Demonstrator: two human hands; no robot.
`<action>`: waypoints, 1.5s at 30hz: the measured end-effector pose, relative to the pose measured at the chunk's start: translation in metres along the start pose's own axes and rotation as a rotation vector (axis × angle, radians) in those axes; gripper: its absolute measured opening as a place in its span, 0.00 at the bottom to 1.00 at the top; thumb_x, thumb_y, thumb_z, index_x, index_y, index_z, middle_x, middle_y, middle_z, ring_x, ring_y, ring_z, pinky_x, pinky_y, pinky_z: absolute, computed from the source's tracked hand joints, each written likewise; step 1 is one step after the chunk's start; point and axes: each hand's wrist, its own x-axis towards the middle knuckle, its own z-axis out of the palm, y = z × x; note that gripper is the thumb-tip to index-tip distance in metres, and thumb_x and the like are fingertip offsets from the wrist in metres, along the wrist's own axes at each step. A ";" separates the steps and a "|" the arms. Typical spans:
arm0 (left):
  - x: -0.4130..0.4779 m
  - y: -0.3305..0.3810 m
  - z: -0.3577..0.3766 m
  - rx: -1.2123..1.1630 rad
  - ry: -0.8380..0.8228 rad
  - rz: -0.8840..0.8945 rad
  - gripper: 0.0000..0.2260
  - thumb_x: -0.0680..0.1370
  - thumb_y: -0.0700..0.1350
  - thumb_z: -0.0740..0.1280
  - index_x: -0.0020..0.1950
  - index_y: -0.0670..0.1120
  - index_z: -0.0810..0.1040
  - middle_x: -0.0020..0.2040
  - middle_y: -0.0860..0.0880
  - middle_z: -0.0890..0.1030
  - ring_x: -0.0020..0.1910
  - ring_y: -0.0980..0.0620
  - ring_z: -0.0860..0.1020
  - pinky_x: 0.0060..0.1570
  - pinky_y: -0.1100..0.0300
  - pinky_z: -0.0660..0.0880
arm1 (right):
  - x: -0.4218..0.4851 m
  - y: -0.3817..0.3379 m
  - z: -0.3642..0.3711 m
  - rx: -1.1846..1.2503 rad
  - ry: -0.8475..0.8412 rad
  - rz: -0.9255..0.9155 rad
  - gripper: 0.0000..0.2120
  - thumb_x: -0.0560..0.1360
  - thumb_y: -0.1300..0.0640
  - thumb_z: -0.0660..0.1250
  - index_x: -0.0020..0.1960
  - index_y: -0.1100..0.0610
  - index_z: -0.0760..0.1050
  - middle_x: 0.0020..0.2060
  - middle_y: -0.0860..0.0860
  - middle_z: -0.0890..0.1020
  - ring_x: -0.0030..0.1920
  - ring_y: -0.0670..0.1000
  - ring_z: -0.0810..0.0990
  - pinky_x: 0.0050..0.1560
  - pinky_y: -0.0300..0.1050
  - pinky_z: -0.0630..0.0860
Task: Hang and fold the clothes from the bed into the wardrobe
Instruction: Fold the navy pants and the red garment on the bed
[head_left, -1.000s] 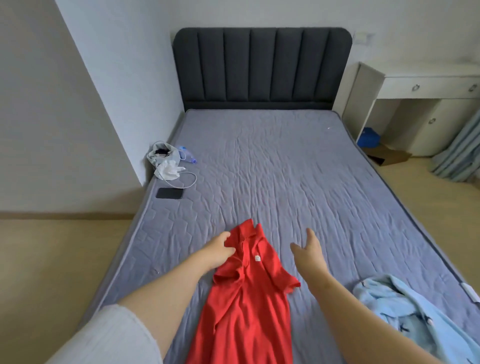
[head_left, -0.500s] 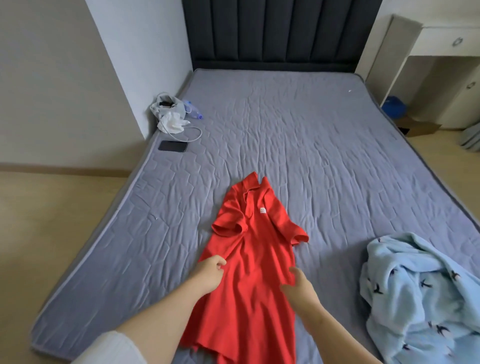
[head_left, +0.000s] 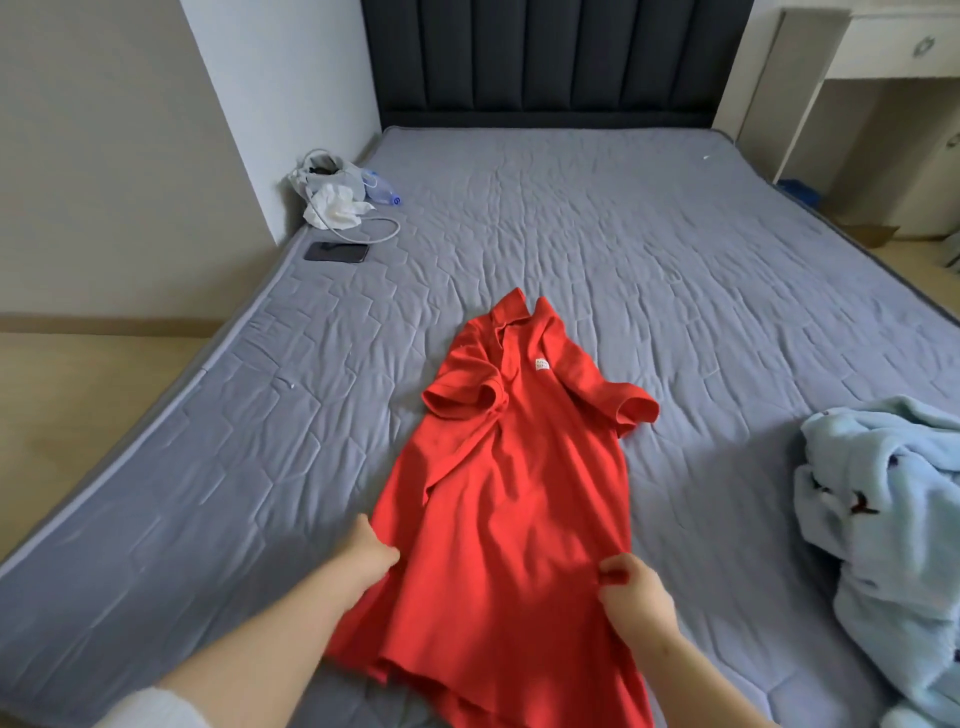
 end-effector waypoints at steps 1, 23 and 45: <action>0.000 -0.001 -0.005 -0.198 -0.088 0.011 0.17 0.77 0.38 0.65 0.65 0.38 0.70 0.52 0.41 0.81 0.47 0.45 0.80 0.49 0.54 0.75 | 0.004 0.000 -0.005 0.065 0.064 -0.025 0.12 0.71 0.68 0.61 0.49 0.55 0.76 0.51 0.57 0.81 0.50 0.56 0.78 0.48 0.43 0.69; -0.018 -0.068 0.014 0.138 0.412 0.417 0.18 0.74 0.42 0.70 0.62 0.44 0.72 0.57 0.40 0.76 0.55 0.40 0.75 0.56 0.49 0.71 | -0.022 0.063 -0.031 -0.096 0.361 0.054 0.20 0.73 0.63 0.58 0.64 0.54 0.65 0.60 0.63 0.70 0.55 0.65 0.74 0.56 0.55 0.71; -0.044 -0.088 -0.026 -0.747 0.091 0.320 0.13 0.74 0.30 0.63 0.35 0.47 0.72 0.33 0.48 0.72 0.30 0.53 0.69 0.23 0.69 0.66 | -0.058 0.113 -0.006 -0.433 0.338 -0.287 0.20 0.69 0.57 0.68 0.61 0.47 0.75 0.60 0.51 0.75 0.62 0.57 0.69 0.61 0.48 0.65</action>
